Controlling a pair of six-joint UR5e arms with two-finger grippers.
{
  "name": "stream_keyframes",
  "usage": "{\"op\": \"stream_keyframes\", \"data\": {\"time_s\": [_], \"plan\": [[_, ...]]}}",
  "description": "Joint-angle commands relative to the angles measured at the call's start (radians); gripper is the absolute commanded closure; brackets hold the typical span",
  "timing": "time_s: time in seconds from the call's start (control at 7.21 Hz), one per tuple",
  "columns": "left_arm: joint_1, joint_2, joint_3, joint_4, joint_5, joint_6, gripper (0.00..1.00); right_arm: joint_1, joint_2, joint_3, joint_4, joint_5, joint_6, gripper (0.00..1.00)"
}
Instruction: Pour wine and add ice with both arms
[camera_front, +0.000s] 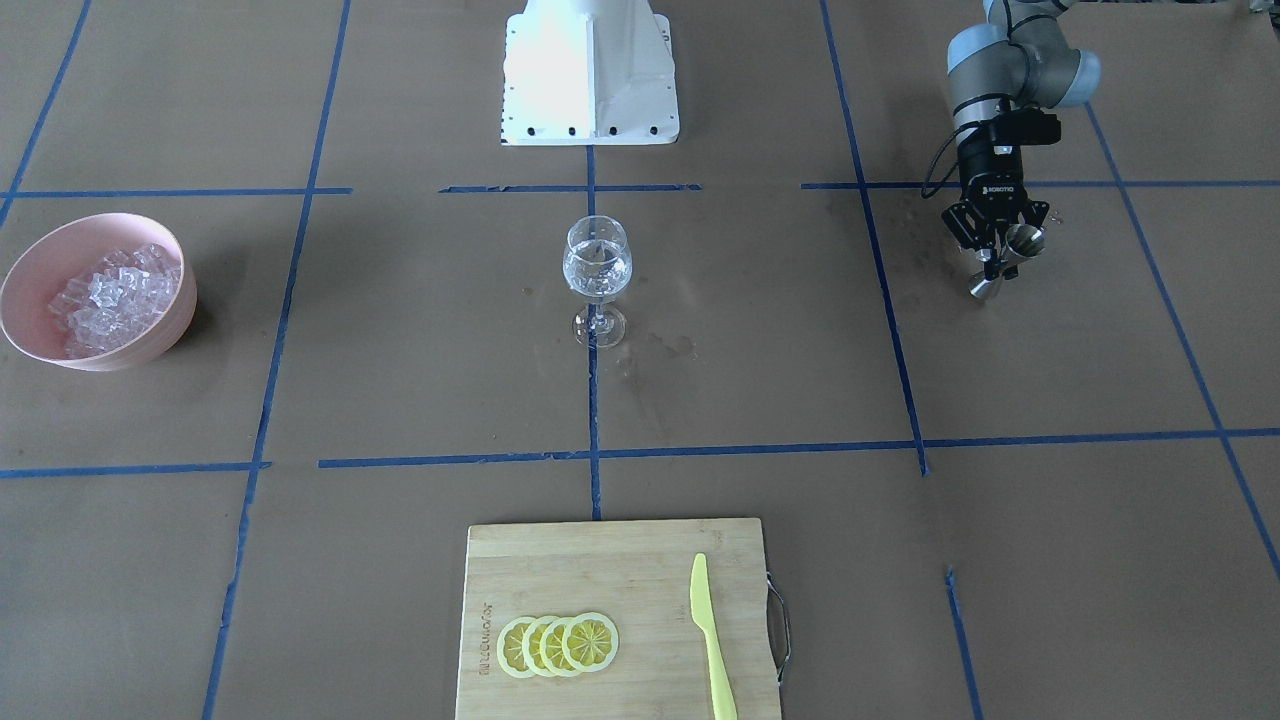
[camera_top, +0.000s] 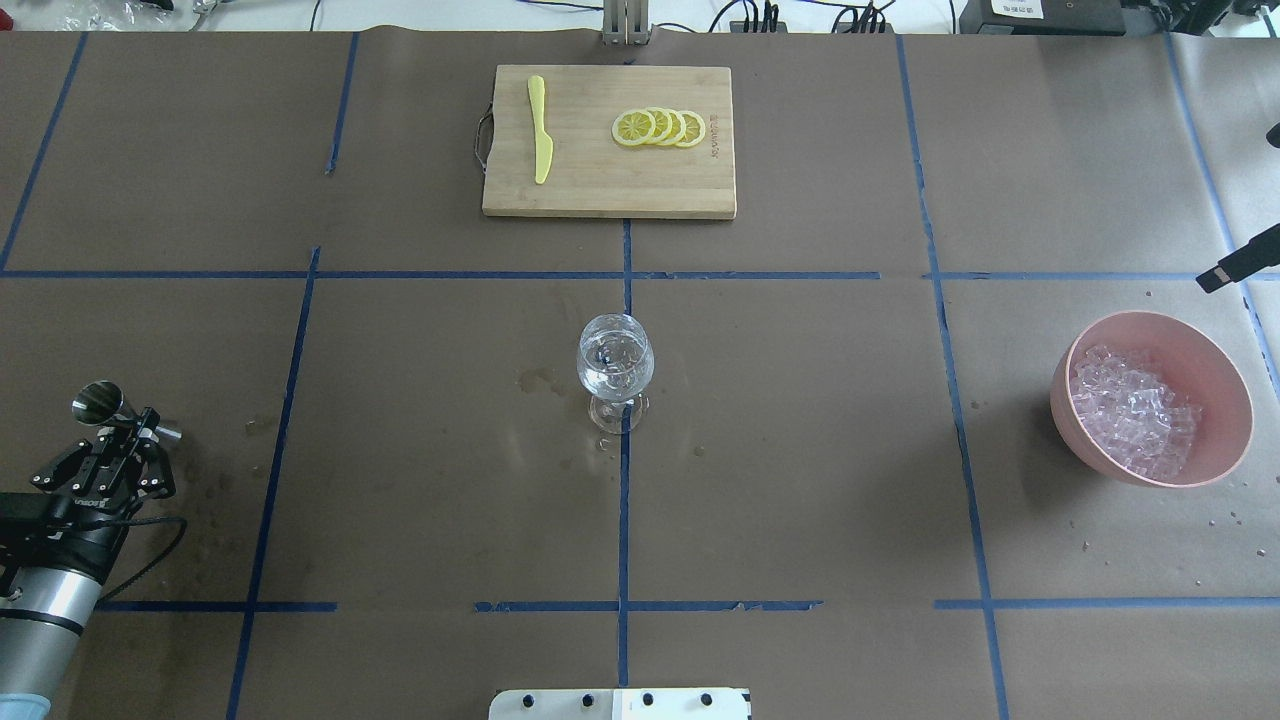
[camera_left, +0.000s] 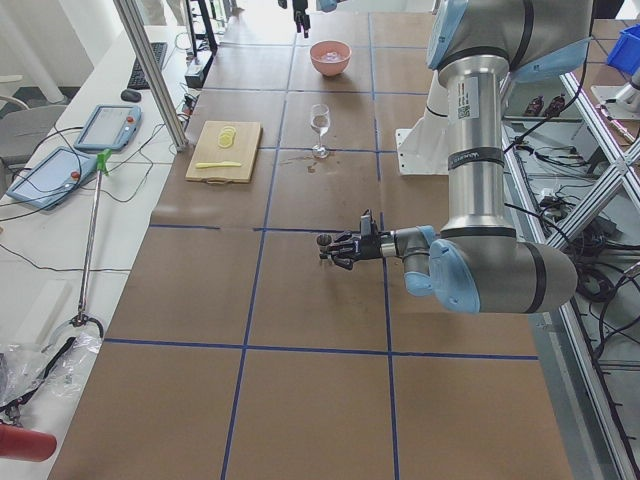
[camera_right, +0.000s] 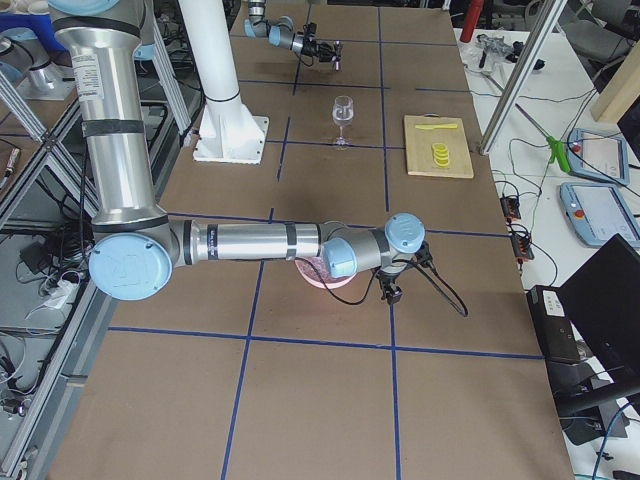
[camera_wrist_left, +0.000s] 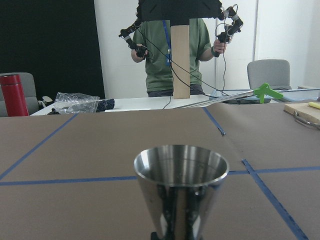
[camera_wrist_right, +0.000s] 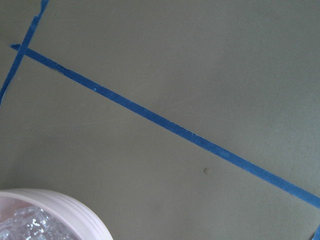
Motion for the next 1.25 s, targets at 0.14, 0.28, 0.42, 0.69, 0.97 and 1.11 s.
{"op": "stream_keyframes", "data": {"time_s": [0.14, 0.28, 0.42, 0.69, 0.97, 1.11], "plan": [[0.018, 0.001, 0.007, -0.085, -0.005, -0.002, 0.88, 0.0, 0.0, 0.002, 0.001, 0.0, 0.001, 0.0], [0.024, 0.001, 0.025, -0.114, -0.005, -0.002, 0.88, 0.0, 0.0, 0.002, 0.001, 0.0, 0.001, 0.0], [0.028, 0.001, 0.028, -0.115, -0.005, -0.002, 0.87, 0.0, 0.0, 0.003, 0.001, 0.0, 0.001, 0.0], [0.029, 0.001, 0.028, -0.116, -0.005, 0.0, 0.86, 0.0, 0.0, 0.004, 0.001, 0.0, 0.001, 0.0], [0.032, 0.001, 0.034, -0.115, -0.006, 0.002, 0.8, 0.0, 0.0, 0.002, 0.001, 0.0, 0.0, 0.0], [0.034, 0.001, 0.039, -0.115, -0.006, 0.003, 0.77, -0.001, 0.0, 0.002, 0.001, 0.0, 0.0, 0.0]]}}
